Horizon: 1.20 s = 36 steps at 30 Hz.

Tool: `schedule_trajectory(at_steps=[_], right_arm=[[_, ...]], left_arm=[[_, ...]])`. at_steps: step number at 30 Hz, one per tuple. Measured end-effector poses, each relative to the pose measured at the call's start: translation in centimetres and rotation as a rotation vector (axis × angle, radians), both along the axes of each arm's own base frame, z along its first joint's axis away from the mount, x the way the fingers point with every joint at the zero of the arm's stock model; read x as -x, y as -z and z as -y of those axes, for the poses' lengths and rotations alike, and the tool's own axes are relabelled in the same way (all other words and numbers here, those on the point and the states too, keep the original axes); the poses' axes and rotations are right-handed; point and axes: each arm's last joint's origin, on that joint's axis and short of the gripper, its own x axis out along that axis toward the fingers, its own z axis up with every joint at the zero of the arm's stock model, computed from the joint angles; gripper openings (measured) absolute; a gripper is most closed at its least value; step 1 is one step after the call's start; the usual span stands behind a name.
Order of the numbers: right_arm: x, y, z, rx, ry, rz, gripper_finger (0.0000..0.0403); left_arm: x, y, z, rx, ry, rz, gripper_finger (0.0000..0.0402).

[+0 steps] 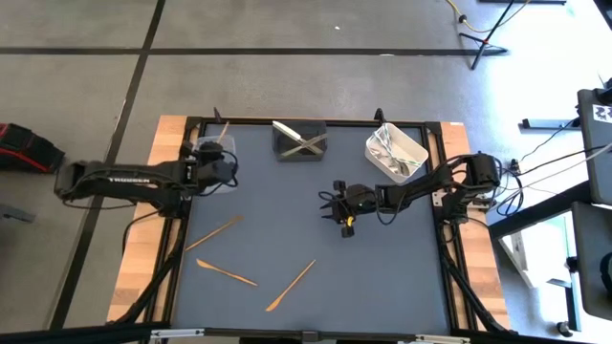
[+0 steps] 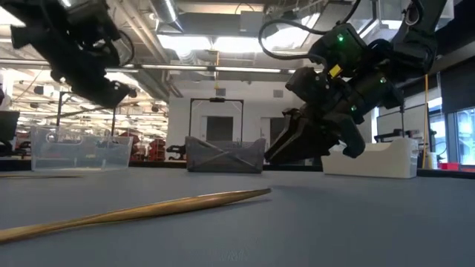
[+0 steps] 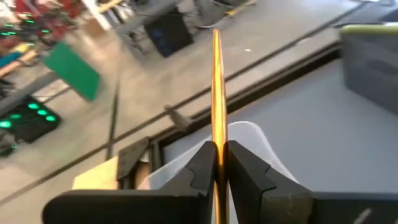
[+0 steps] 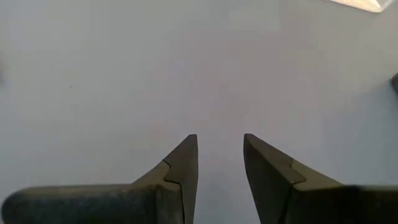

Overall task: Sort silverware by color (type)
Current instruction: Put the top right gold knife into the transparent bin

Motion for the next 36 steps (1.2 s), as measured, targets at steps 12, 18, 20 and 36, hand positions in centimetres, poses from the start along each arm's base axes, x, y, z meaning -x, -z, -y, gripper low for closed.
schedule_trajectory(at_steps=[12,18,20,36], right_arm=[[0.0,0.0,0.0,0.000,0.000,-0.001,0.0115],[0.0,0.0,0.0,0.001,0.000,-0.005,0.0115],[0.0,0.1,0.0,0.001,0.000,-0.006,0.0115],[0.1,0.1,0.0,0.015,-0.009,-0.012,0.0115]], left_arm=[[0.9,3.1,-0.8,0.086,-0.025,0.045,0.0030],[0.9,3.4,-1.0,0.157,-0.011,0.078,0.0030],[1.1,3.5,-1.0,0.172,-0.029,0.079,0.0030],[1.2,2.8,-1.8,0.278,0.019,0.023,0.0116]])
